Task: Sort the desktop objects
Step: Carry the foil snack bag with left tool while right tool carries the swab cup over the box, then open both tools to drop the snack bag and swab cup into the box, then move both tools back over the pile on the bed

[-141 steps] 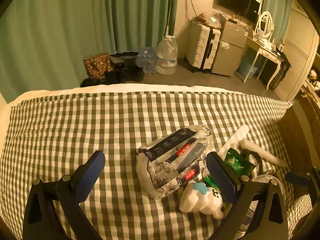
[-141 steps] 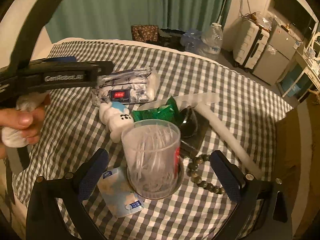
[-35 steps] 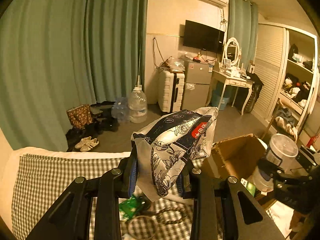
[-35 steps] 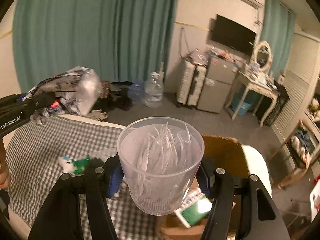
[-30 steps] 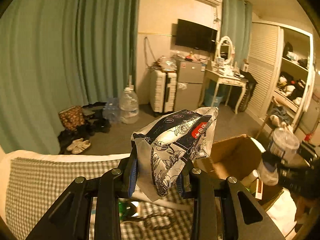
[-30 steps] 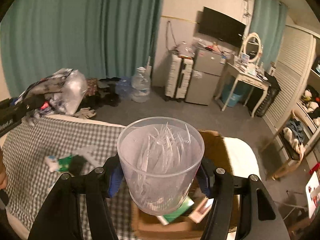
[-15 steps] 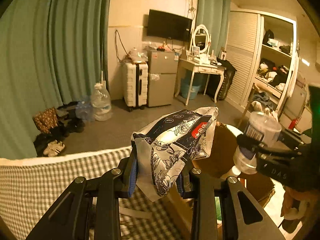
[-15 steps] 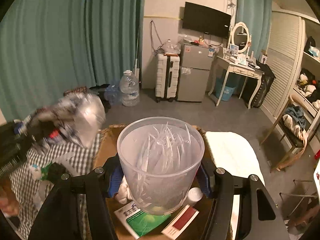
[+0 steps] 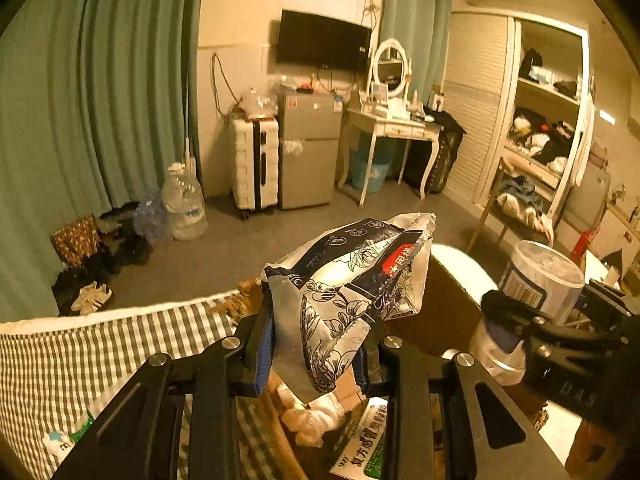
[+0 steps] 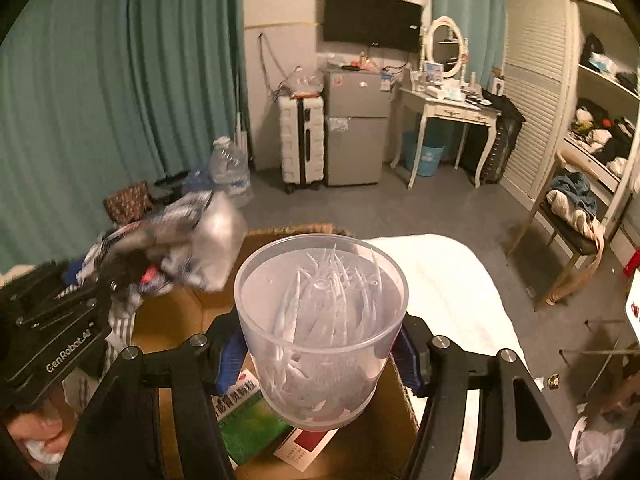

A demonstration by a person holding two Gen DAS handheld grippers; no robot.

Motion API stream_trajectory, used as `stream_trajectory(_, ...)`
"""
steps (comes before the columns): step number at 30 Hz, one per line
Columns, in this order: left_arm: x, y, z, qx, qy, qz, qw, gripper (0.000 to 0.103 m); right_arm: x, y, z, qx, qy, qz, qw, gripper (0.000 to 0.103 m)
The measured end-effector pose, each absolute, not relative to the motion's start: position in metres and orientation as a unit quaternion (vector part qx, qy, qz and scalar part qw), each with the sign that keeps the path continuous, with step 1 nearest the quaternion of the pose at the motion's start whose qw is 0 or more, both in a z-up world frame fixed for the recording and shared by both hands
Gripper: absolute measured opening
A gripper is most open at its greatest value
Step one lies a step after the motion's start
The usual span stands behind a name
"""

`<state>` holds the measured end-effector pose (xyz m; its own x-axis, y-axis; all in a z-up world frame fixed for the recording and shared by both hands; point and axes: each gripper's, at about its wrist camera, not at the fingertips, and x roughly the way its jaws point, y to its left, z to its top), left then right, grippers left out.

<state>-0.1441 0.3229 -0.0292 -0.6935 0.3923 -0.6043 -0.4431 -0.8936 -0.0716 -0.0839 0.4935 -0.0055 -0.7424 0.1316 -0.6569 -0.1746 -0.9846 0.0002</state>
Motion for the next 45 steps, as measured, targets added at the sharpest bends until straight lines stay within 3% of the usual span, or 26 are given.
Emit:
stream_trajectory(6,-0.137,0.348,-0.049,-0.366,0.089,0.893,0.247,0.032,-0.093,0.505,-0.03,-0.39,0.079,0.913,0.083,0.061)
stream_trajectory(9,-0.131,0.359,-0.057,-0.383,0.115,0.882,0.25,0.034,-0.094,0.5,-0.031,-0.395,0.047,0.914,0.08,0.061)
stream_trajectory(16,-0.129,0.354,-0.062,-0.402,0.13,0.881,0.215,0.051,-0.096,0.494,-0.029,-0.408,0.065,0.909,0.057,0.062)
stream_trajectory(18,-0.128,0.35,-0.057,-0.396,0.134,0.884,0.21,0.057,-0.094,0.495,-0.025,-0.4,0.068,0.912,0.056,0.066)
stream_trajectory(19,-0.128,0.349,-0.056,-0.394,0.133,0.885,0.209,0.06,-0.094,0.493,-0.02,-0.393,0.066,0.915,0.061,0.072)
stream_trajectory(24,-0.133,0.336,-0.035,-0.377,0.117,0.895,0.21,0.063,-0.092,0.489,0.001,-0.368,0.052,0.926,0.058,0.074)
stream_trajectory(27,-0.138,0.321,-0.02,-0.352,0.11,0.906,0.211,0.072,-0.093,0.488,0.013,-0.356,0.047,0.931,0.058,0.076)
stream_trajectory(36,-0.145,0.257,0.031,-0.304,0.06,0.937,0.165,0.072,-0.096,0.482,0.033,-0.332,0.069,0.939,0.06,0.081)
stream_trajectory(45,-0.141,0.202,0.056,-0.276,0.034,0.952,0.124,0.097,-0.105,0.435,0.057,-0.299,0.087,0.949,0.042,0.092)
